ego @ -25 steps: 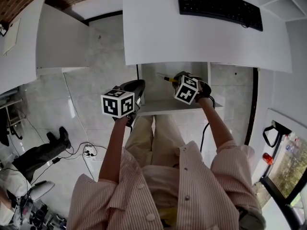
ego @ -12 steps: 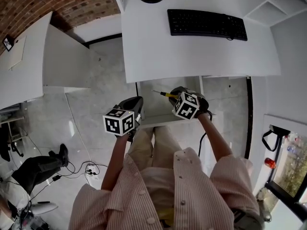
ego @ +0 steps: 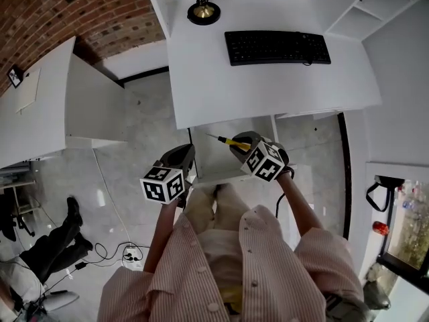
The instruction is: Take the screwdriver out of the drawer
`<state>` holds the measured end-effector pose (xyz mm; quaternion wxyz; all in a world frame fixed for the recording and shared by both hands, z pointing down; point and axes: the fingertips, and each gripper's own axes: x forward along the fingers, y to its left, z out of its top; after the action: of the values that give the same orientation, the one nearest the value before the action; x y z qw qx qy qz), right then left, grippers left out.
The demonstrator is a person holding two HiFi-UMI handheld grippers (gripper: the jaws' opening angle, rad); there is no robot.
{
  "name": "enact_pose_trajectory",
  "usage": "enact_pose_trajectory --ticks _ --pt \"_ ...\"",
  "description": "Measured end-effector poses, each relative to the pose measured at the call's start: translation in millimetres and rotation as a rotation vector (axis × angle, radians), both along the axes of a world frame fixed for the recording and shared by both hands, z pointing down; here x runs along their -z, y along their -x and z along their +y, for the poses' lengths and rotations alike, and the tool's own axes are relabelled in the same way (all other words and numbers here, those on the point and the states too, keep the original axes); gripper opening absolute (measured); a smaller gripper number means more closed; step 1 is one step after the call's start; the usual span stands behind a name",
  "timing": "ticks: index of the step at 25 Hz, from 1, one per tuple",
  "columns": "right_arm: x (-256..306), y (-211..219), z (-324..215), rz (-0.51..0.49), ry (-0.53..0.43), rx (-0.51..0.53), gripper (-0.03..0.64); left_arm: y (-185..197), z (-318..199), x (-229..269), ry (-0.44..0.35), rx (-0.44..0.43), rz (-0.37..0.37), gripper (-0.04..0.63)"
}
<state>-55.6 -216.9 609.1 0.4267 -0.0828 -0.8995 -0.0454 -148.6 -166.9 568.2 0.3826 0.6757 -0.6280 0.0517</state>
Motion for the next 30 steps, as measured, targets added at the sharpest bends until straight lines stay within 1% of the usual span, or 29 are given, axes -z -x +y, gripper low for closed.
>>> enact_pose_trajectory --ticks 8,11,17,25,30 --pt "48 8 6 -0.162 0.052 -0.118 0.081 10 -3 33 -0.078 0.021 -0.032 0.000" --pt "67 10 6 -0.227 0.093 -0.195 0.081 13 -3 42 -0.098 0.024 -0.043 0.000" --pt "106 11 -9 -0.394 0.150 -0.364 0.081 18 -8 66 -0.153 0.036 -0.073 0.000" --pt "147 1 -43 -0.561 0.144 -0.542 0.081 28 -20 104 -0.244 0.057 -0.127 0.000" --pt "168 -3 -57 -0.639 0.140 -0.613 0.081 34 -27 124 -0.291 0.071 -0.164 0.000"
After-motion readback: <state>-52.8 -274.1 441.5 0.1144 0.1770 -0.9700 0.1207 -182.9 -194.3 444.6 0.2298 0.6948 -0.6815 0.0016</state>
